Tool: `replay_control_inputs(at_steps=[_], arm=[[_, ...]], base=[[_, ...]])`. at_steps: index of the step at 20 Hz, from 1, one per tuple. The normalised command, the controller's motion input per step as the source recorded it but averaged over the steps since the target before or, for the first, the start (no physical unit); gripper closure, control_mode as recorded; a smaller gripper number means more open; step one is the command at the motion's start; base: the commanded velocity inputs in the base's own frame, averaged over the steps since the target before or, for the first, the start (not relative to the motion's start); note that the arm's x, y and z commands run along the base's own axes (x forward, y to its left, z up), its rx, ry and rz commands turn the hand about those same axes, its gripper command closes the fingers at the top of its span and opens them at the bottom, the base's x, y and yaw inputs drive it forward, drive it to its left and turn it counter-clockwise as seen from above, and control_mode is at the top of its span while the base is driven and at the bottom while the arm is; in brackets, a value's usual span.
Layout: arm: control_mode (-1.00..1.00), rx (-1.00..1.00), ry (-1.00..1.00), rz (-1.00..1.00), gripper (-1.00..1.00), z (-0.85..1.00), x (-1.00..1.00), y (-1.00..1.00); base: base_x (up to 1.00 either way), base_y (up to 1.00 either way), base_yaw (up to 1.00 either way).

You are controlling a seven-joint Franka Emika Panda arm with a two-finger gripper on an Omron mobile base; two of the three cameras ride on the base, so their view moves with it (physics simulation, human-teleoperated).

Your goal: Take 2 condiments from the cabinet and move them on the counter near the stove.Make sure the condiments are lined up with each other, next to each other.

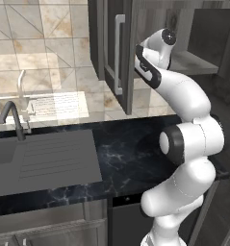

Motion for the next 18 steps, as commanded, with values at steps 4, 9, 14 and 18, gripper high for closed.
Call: replay_control_inputs(at_steps=[4,9,14,18], arm=[[-1.00,0.00,0.00,0.00,-1.00,-0.02,0.03,0.02],[-1.00,0.00,0.00,0.00,-1.00,-0.05,0.04,0.03],[-1.00,0.00,0.00,0.00,-1.00,-0.04,0.08,0.01],[-1.00,0.00,0.00,0.00,-1.00,-0.07,0.05,0.01]], base=[[0.00,0.00,0.00],[0.00,0.00,0.00],[0.00,0.00,0.00],[0.00,0.00,0.00]])
